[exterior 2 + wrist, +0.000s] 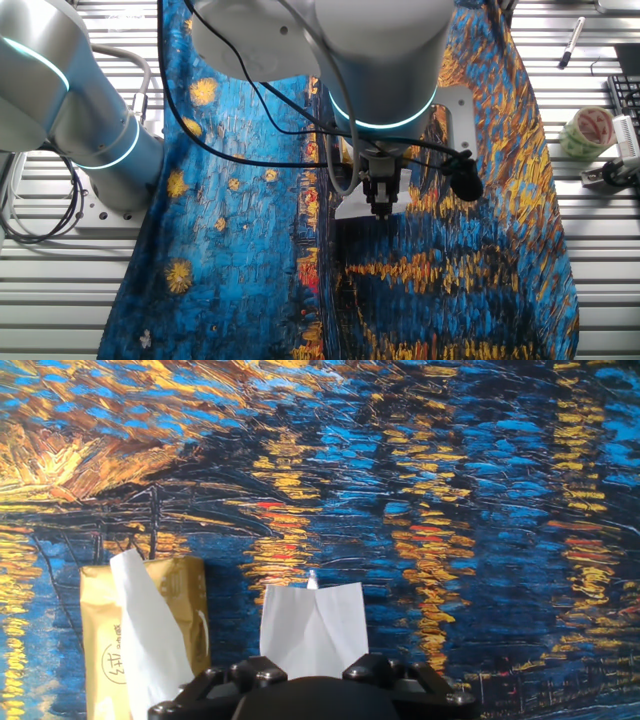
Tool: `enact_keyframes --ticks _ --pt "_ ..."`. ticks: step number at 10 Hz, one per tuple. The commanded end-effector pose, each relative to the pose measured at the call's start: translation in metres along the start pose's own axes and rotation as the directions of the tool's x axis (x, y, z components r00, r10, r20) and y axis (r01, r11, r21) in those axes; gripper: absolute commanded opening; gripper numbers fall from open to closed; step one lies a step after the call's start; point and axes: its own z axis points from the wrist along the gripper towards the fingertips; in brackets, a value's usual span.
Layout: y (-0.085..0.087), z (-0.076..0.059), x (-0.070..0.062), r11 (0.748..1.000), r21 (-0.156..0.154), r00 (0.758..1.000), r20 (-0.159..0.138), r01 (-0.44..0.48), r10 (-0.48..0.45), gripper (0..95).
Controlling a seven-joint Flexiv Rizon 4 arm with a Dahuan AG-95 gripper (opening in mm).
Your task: Pull out a napkin
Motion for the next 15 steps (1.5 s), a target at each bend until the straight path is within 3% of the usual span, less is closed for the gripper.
enact_keyframes --ticks 1,4,5,10,11,15 --pt "-0.0002 -0.0001 0.0001 1.0 0.0 1.0 0.0 0.001 -0.001 57.0" --pt "-0.0002 -0.0001 0.0001 1.0 -0.002 1.0 0.001 0.003 -0.003 57.0" --pt "-0.0002 -0.0001 0.0001 1.0 -0.002 1.0 0.001 0.004 -0.004 76.0" --pt "-0.0002 -0.0001 0.0002 1.0 -0.005 1.0 0.001 0.004 -0.004 76.0" --pt "-0.0002 -0.0001 0.0002 1.0 -0.005 1.0 0.001 0.003 -0.003 57.0" --pt "-0.0002 -0.0001 0.0002 1.0 -0.006 1.0 0.002 0.001 -0.001 57.0"
